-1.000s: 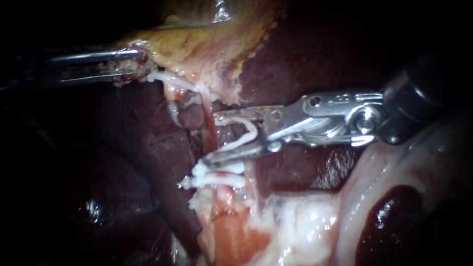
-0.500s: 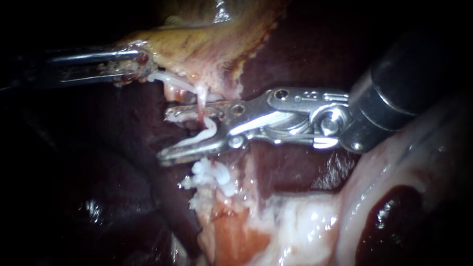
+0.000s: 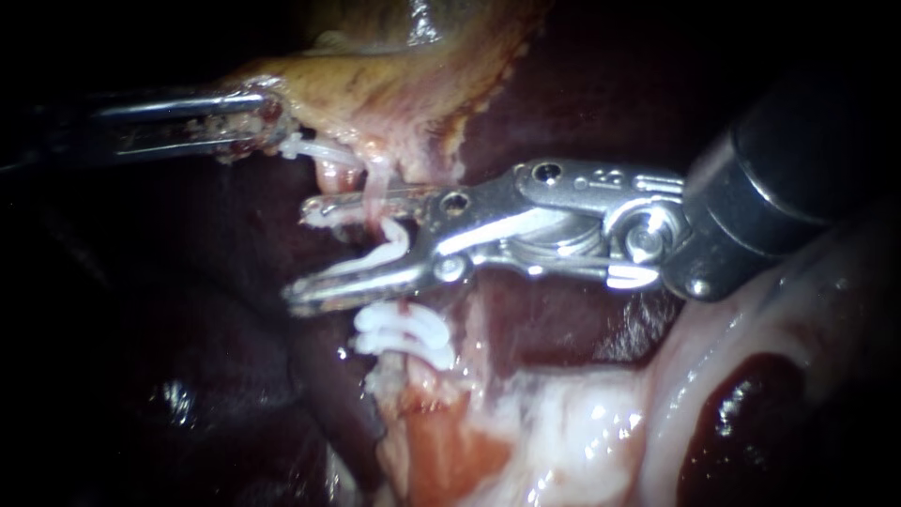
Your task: Clipping third clip right tube
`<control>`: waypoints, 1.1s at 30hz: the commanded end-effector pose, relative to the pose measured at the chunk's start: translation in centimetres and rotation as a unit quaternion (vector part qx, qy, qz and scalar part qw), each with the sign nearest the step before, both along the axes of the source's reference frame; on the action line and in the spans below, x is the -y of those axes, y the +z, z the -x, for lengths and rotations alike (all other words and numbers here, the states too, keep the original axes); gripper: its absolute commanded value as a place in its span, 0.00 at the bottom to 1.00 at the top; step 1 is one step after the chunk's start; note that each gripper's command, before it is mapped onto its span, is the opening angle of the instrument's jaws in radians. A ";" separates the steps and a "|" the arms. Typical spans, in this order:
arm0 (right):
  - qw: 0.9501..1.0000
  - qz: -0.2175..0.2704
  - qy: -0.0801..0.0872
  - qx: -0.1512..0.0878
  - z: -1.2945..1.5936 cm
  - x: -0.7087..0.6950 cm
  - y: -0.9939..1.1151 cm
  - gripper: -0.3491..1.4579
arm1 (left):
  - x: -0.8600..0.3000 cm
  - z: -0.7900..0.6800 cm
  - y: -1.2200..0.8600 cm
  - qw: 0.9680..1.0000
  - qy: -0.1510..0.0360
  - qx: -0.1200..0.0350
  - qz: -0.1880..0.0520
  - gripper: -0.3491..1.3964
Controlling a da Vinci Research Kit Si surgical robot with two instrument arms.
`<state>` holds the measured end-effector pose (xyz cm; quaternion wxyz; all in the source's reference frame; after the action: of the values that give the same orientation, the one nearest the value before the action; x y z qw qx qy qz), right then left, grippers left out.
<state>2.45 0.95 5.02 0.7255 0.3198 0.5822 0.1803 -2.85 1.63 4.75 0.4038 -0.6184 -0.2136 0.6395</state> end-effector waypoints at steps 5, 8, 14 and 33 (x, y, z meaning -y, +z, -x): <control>0.999 -0.036 0.003 0.009 0.06 0.00 0.01 0.43 | 0.00 0.01 0.00 1.000 0.000 0.000 0.000 0.00; 0.998 -0.061 -0.003 0.009 0.12 0.00 0.03 0.38 | 0.00 0.01 0.01 1.000 0.000 0.000 0.000 0.00; 0.994 -0.106 -0.020 0.010 0.19 0.00 0.04 0.14 | 0.01 0.03 0.02 1.000 -0.001 0.000 0.000 0.00; 0.992 -0.121 0.000 0.022 0.26 0.02 0.02 0.00 | 0.00 0.05 0.04 1.000 -0.001 -0.001 0.001 0.00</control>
<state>2.18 0.94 5.03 0.6946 0.4008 0.5397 0.2562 -2.90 1.63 4.79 0.4039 -0.6186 -0.2124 0.6396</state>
